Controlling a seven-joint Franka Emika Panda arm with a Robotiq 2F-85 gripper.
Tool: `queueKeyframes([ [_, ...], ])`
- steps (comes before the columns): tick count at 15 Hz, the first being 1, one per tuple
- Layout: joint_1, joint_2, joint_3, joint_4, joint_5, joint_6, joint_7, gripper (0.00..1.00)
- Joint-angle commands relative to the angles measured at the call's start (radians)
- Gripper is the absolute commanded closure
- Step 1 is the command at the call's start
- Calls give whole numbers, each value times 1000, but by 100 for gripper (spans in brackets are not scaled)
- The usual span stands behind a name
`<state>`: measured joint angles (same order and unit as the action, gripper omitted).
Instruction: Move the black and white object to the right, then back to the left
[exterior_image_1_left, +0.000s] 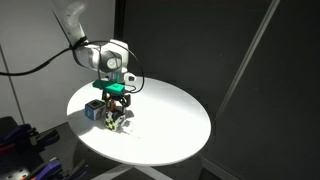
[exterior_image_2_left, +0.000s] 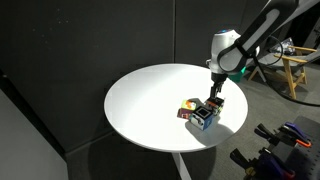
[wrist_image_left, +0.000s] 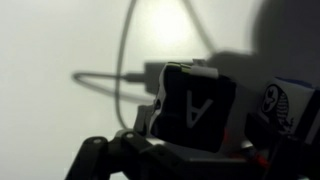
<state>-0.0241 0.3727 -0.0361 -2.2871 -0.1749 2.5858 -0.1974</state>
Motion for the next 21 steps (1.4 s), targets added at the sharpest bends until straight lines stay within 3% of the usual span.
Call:
queueKeyframes([
  [1,-3,-33,-9,-17,-21,-17,5,0],
  [18,-39,-285,-14,-182,-57,-69,-174,0],
  [21,-37,-337,-16,-200,-40,-72,-144,0],
])
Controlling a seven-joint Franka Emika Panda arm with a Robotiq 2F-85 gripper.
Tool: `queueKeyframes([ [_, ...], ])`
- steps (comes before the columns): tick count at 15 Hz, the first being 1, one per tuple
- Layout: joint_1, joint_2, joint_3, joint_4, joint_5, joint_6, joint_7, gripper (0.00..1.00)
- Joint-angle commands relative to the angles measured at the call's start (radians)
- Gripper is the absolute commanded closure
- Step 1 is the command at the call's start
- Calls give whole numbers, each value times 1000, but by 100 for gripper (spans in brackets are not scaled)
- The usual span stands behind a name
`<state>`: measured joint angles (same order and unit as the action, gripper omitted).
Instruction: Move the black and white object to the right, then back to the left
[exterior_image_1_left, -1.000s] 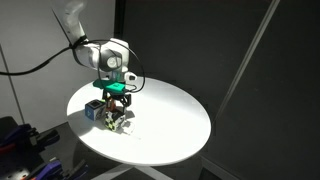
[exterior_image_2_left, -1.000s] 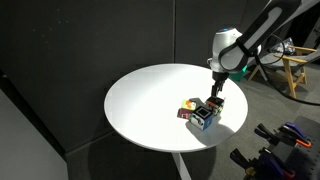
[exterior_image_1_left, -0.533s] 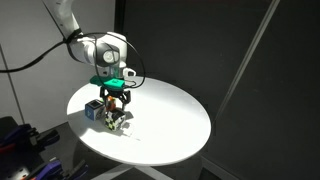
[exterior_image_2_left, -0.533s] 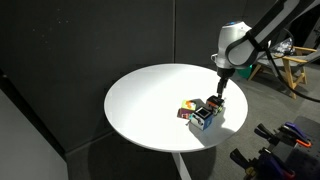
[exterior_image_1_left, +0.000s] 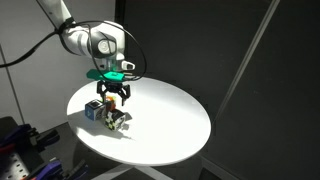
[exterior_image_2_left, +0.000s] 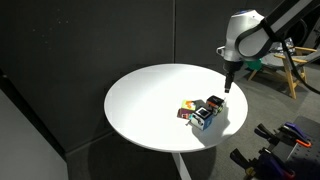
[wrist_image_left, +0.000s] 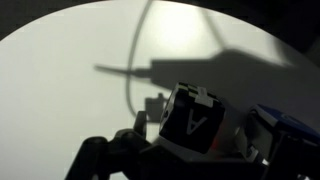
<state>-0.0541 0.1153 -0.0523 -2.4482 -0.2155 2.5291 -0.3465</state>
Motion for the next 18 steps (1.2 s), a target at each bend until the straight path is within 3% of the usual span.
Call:
queueKeyframes([
  [1,-6,-95,0,-43,12,-19,14,0],
  [11,15,-254,10,-58,102,-256,153,0],
  [18,28,-381,7,-77,144,-456,124,0],
])
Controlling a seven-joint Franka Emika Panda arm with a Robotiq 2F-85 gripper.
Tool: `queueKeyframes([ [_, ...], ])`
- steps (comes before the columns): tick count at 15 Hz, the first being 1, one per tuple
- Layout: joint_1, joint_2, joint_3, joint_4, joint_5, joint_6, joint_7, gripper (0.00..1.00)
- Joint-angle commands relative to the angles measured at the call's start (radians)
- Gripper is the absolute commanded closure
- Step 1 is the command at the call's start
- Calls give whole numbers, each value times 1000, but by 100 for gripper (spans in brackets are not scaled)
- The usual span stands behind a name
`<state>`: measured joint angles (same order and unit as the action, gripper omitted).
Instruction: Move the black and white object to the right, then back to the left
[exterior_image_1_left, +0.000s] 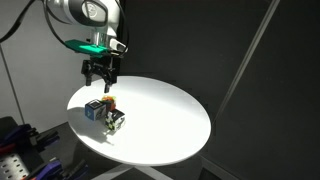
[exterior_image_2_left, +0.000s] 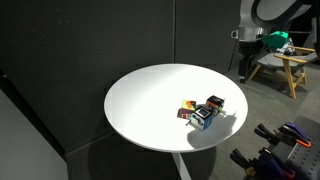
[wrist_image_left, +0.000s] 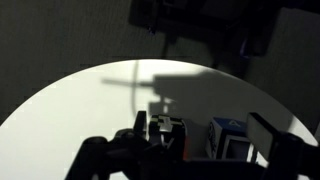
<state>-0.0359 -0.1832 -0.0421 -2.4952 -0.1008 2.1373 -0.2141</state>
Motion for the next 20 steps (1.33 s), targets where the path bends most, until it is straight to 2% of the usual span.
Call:
queueKeyframes([
  [1,12,-101,-4,-33,34,-83,-12,0],
  [5,19,-178,-12,-53,51,-121,-26,0],
  [12,30,-277,-29,-84,102,-120,-56,0],
  [20,29,-272,-25,-80,87,-108,-36,0],
])
